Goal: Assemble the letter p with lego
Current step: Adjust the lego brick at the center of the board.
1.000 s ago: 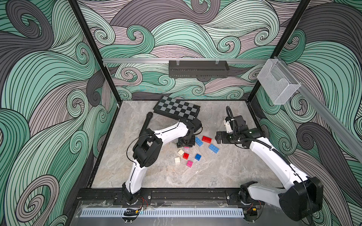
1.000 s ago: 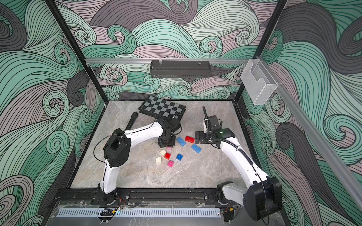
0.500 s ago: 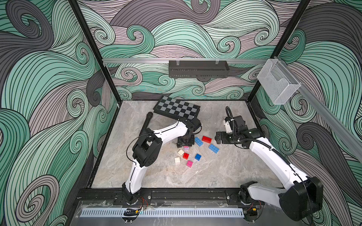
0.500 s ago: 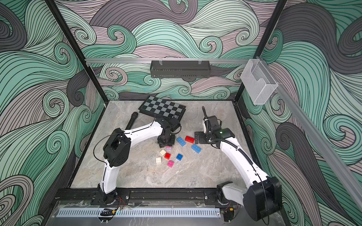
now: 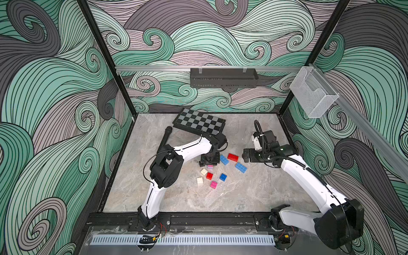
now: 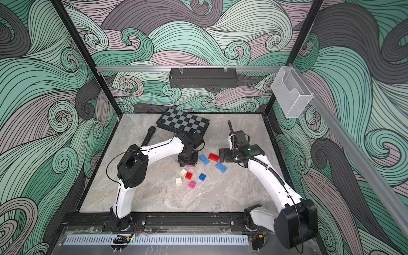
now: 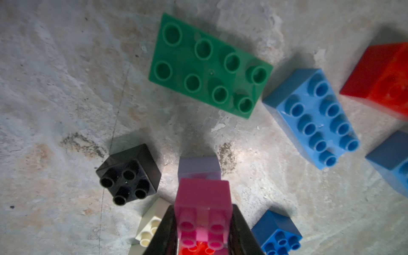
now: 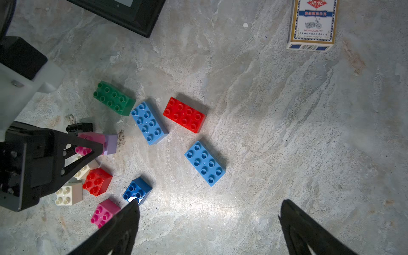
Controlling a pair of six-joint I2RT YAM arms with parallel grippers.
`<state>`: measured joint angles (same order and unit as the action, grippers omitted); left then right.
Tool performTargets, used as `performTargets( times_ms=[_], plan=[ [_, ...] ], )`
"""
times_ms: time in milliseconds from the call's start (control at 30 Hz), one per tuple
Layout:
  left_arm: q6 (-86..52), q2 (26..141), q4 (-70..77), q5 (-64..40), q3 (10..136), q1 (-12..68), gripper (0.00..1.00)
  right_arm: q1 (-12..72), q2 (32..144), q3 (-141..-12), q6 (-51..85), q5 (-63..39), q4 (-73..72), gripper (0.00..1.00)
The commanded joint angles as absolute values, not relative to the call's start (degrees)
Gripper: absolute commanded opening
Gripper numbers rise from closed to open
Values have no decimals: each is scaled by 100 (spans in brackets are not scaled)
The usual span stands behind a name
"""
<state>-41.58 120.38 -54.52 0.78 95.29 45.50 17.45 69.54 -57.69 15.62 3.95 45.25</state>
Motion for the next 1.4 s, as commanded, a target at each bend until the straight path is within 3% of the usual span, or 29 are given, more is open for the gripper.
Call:
performTargets(
  times_ms=[0, 867, 1367],
  plan=[
    [-4122, 12230, -5534, 108, 9673, 4518, 16, 1789, 6967, -5741, 1564, 334, 4523, 99],
    [-3334, 12754, -6102, 154, 9743, 4527, 16, 1787, 6997, -5760, 1564, 343, 4513, 99],
    [-3556, 12973, -6237, 299, 10024, 4509, 15, 1792, 7047, -5759, 1573, 347, 4506, 99]
  ],
)
